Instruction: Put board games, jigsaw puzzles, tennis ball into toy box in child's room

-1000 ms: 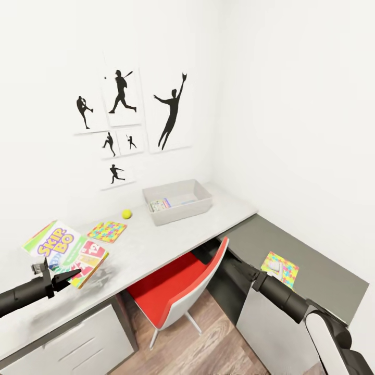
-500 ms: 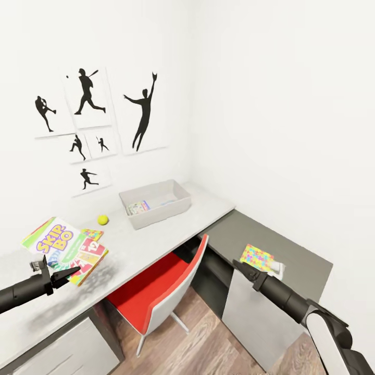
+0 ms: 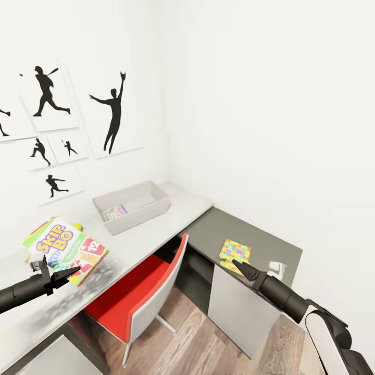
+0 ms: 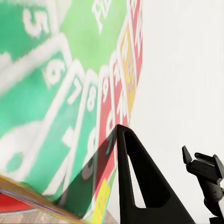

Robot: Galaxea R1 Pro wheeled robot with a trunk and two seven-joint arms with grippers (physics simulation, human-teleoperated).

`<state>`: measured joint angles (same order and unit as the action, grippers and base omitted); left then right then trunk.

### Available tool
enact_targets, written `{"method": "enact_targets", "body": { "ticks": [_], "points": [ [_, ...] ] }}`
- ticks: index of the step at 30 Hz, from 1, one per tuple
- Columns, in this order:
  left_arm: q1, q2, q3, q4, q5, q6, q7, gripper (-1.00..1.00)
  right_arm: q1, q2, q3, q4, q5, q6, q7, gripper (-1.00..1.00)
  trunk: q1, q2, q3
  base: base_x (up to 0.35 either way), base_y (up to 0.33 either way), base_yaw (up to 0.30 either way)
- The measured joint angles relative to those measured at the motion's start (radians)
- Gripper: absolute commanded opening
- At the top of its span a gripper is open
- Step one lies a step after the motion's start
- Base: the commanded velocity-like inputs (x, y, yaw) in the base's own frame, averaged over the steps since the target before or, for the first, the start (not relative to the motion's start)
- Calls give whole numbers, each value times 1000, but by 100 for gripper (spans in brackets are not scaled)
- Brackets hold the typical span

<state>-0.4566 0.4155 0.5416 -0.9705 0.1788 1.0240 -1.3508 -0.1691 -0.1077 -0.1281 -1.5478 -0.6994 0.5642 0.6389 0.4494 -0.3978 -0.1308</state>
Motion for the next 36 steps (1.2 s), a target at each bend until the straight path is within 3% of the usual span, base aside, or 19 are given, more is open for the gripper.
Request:
{"method": "enact_targets", "body": {
  "ticks": [11, 36],
  "points": [
    [1, 0, 1, 1, 3, -3, 1, -100, 0, 1, 1, 0, 2, -1, -4, 100, 0, 0, 0, 20, 0, -231],
    [2, 0, 9, -1, 8, -11, 0, -100, 0, 1, 3, -6, 0, 0, -5, 100, 0, 0, 0, 85, 23, -6]
  ]
}}
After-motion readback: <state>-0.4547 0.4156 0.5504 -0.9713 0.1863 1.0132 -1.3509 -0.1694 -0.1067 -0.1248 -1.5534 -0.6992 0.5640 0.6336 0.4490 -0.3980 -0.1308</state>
